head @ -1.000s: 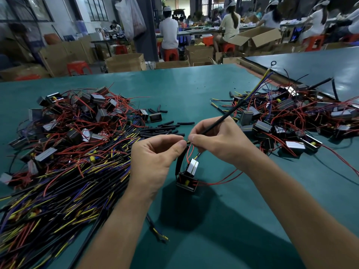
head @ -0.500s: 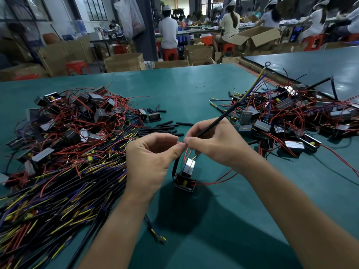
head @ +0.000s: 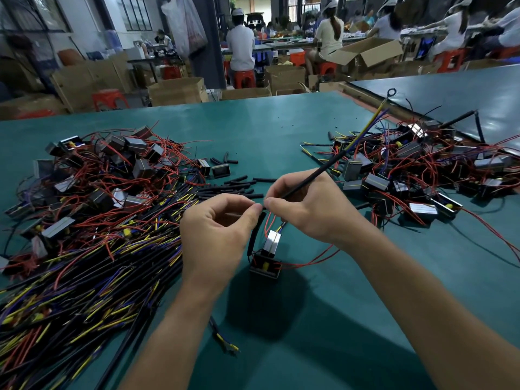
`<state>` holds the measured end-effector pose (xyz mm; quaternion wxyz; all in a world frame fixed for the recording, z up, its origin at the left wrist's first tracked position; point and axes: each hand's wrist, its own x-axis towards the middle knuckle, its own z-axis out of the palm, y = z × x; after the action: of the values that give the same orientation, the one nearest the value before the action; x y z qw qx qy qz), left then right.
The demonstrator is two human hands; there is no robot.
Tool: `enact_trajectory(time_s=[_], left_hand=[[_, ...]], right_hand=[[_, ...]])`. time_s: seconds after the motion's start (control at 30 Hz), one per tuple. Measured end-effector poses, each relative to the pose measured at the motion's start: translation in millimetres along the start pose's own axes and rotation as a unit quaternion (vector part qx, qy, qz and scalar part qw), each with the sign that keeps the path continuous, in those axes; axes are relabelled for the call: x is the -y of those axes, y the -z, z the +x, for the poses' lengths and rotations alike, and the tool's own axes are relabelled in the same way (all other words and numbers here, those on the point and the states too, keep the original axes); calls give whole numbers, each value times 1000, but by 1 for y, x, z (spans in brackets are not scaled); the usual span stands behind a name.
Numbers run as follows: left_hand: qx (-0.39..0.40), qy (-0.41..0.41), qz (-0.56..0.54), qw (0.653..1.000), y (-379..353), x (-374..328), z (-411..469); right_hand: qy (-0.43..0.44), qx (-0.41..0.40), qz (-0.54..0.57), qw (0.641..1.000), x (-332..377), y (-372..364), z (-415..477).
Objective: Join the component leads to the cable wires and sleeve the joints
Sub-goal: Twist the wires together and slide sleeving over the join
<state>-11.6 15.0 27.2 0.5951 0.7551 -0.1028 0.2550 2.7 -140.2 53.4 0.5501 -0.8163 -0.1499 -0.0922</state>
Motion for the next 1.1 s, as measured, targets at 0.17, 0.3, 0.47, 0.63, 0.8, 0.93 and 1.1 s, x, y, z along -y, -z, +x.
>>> enact_trajectory(time_s=[0.17,0.3,0.47,0.63,0.8,0.93,1.1], left_hand=[[11,-58,68,996,-2,1,-7],[20,-41,35,998,-1,0,-4],[115,152,-137,972,2,-7,3],[179,224,-192,939,8,-11,5],[143,105,-119,977,5,-8,2],[106,56,-78,990,3,0,2],[106,30,-45,993,3,3,1]], right_hand=[[7,-17,7,1000,0,-2,-1],[31,1,27,999,0,1,0],[58,35,41,997,-2,4,1],[67,56,37,996,2,7,-1],[-7,38,88,995,2,8,2],[-31,56,89,994,-1,9,3],[-12,90,66,994,-3,13,1]])
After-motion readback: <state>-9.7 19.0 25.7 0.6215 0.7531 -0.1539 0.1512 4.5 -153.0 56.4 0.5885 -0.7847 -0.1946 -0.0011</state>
